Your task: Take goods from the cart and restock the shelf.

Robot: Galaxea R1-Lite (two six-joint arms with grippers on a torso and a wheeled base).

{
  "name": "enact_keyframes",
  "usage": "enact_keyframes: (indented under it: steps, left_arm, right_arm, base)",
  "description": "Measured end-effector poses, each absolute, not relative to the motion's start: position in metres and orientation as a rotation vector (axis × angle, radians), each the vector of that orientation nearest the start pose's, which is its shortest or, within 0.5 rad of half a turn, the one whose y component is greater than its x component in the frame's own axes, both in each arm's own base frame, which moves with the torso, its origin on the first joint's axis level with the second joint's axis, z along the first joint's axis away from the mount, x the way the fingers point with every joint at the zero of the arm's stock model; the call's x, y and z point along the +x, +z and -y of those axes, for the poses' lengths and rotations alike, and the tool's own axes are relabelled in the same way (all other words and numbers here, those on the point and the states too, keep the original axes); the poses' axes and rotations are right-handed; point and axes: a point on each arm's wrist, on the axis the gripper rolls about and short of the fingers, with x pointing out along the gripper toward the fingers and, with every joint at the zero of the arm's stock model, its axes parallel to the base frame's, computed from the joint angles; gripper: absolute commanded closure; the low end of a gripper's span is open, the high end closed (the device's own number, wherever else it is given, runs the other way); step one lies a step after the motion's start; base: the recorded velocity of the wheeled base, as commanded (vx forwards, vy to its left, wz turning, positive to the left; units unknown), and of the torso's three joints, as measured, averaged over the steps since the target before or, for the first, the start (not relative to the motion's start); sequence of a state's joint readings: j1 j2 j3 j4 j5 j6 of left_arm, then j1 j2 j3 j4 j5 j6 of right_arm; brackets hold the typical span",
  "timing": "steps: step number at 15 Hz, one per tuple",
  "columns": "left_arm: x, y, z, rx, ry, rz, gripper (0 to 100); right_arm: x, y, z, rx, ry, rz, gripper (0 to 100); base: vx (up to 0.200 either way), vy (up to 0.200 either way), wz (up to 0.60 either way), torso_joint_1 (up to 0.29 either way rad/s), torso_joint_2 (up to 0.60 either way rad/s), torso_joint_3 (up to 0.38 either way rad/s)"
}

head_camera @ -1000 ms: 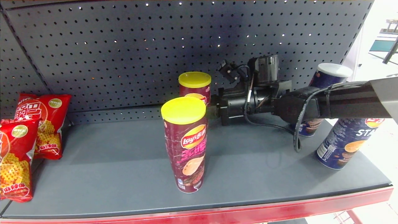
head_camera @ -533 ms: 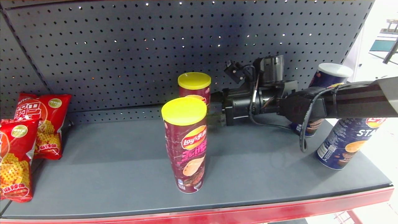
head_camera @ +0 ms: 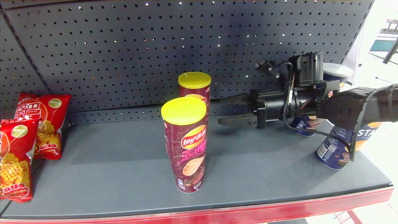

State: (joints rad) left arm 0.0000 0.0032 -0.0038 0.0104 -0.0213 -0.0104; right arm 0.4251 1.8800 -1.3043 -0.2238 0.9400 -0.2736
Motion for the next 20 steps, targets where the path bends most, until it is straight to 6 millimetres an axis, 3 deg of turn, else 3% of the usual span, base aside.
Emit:
enact_keyframes:
  steps: [4,12,20]
  left_arm:
    - [-0.023,0.076,0.000,-0.011,-0.021,-0.011,0]
    - [-0.023,0.075,0.000,-0.011,-0.021,-0.011,0]
    - [-0.023,0.075,0.000,-0.011,-0.021,-0.011,0]
  right_arm:
    - [0.306,0.228,-0.161,-0.135,1.402,-0.172,0]
    - [0.263,0.230,-0.193,-0.155,1.555,-0.162,0]
    - [0.268,0.227,-0.221,-0.171,1.613,-0.141,0]
  base:
    - [0.000,0.000,0.00,0.000,0.00,0.000]
    - [0.000,0.000,0.00,0.000,0.00,0.000]
    - [0.000,0.000,0.00,0.000,0.00,0.000]
